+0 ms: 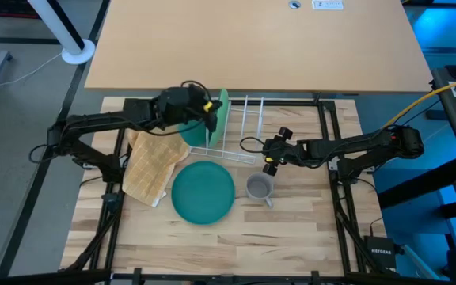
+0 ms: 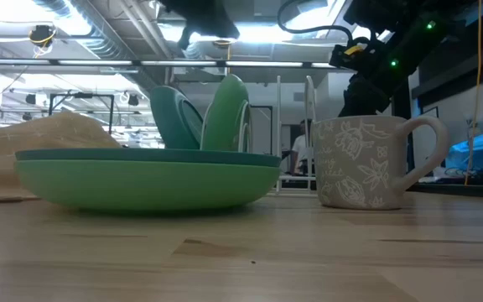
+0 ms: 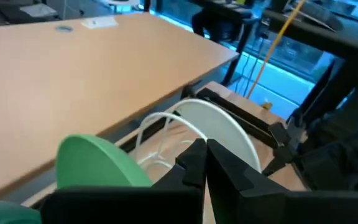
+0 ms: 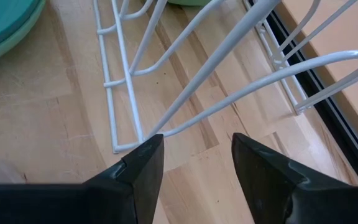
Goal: Sort dishes
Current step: Put the green plate into the dish rack
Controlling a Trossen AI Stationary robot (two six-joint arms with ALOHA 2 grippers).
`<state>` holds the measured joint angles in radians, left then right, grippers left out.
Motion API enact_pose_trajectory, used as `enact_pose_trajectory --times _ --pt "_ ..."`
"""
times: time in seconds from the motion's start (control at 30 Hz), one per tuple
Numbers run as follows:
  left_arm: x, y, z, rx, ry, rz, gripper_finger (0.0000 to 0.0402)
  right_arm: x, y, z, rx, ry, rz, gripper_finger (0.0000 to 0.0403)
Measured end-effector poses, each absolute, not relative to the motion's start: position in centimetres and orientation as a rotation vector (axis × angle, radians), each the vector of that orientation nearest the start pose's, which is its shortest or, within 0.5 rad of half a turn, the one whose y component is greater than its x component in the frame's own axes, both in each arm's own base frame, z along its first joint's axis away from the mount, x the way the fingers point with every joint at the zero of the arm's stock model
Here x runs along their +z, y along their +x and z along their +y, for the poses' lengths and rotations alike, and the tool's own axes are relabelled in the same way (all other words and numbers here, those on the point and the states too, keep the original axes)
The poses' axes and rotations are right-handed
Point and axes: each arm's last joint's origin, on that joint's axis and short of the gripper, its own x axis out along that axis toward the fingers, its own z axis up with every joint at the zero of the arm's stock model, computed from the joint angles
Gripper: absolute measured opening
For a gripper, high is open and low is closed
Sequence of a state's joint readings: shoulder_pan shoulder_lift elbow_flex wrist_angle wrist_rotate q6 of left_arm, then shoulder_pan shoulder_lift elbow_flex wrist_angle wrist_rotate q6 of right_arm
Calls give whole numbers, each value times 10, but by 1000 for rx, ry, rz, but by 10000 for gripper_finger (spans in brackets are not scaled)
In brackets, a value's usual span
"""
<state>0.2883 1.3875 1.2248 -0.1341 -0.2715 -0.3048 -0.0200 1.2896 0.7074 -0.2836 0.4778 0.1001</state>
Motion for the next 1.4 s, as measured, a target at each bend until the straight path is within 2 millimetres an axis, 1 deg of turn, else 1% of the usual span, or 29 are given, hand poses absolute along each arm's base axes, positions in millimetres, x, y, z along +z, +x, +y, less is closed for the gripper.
enact_pose_trajectory --times 0.17,0.23,0.33,0.5,0.67,0.8,0.9,1.07,1.27,1.4 --pt "336 317 97 574 -245 280 2 202 245 -18 -508 -105 821 195" --pt "328 322 99 574 -228 315 2 202 245 -18 -508 -105 823 195" --pt "321 325 104 588 -225 340 1 201 245 -18 -508 -104 824 195" --pt "319 321 114 640 -227 349 1 201 245 -18 -509 -103 824 195" --pt "315 315 121 682 -231 415 1 201 245 -18 -512 -103 822 195" --pt "313 312 122 688 -233 447 1 203 246 -19 -548 -113 793 195" --pt "313 313 122 687 -233 443 1 207 249 -21 -608 -126 740 195" --pt "313 311 123 711 -196 457 1 212 250 -22 -677 -83 662 195" --pt "313 310 125 753 -145 474 1 214 251 -23 -715 -57 622 195" --pt "312 309 125 765 -124 485 1 219 255 -23 -716 -38 564 195"
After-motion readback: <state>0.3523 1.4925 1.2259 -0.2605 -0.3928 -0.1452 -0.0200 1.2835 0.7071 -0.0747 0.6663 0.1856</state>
